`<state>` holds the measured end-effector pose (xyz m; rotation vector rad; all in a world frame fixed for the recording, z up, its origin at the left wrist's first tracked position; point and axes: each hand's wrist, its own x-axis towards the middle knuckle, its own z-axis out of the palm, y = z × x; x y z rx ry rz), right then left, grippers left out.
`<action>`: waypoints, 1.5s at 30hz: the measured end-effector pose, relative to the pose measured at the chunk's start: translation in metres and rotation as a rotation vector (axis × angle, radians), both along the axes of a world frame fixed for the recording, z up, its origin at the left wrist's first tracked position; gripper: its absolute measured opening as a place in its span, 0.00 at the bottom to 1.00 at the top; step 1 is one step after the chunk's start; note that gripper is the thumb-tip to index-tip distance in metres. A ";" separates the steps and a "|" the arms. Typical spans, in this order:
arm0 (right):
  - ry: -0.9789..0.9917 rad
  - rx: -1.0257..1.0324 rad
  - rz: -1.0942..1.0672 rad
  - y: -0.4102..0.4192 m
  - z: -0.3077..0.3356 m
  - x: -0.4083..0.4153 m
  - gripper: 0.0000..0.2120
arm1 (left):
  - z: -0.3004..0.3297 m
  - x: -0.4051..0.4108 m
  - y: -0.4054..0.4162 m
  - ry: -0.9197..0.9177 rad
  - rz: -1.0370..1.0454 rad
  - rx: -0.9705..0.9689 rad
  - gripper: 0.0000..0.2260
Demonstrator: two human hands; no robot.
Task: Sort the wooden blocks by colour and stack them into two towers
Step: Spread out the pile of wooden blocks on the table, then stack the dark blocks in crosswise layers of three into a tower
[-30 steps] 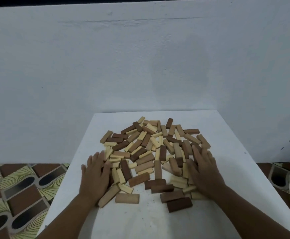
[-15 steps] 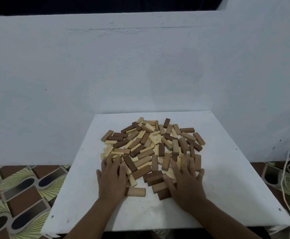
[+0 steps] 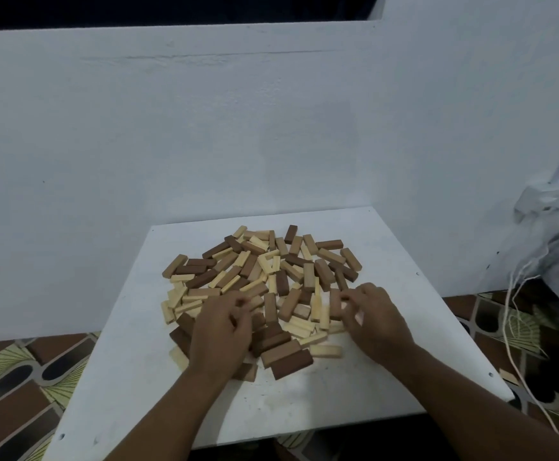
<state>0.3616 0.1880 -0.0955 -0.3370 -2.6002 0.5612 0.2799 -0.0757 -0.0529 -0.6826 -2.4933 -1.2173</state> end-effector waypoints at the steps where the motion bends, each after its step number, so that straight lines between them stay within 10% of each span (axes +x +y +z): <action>1: -0.044 0.015 -0.001 0.004 -0.002 0.000 0.07 | 0.001 -0.001 0.013 0.012 -0.069 -0.030 0.07; 19: -0.001 0.007 -0.020 0.081 -0.026 0.037 0.14 | -0.027 0.016 0.186 0.003 -0.314 -0.574 0.15; 29: -0.062 0.124 0.023 0.078 -0.022 0.038 0.18 | -0.032 0.008 0.155 0.027 -0.151 -0.461 0.05; 45: 0.132 -0.036 -0.060 0.083 -0.029 0.042 0.08 | -0.037 0.023 0.208 0.055 -0.456 -0.320 0.06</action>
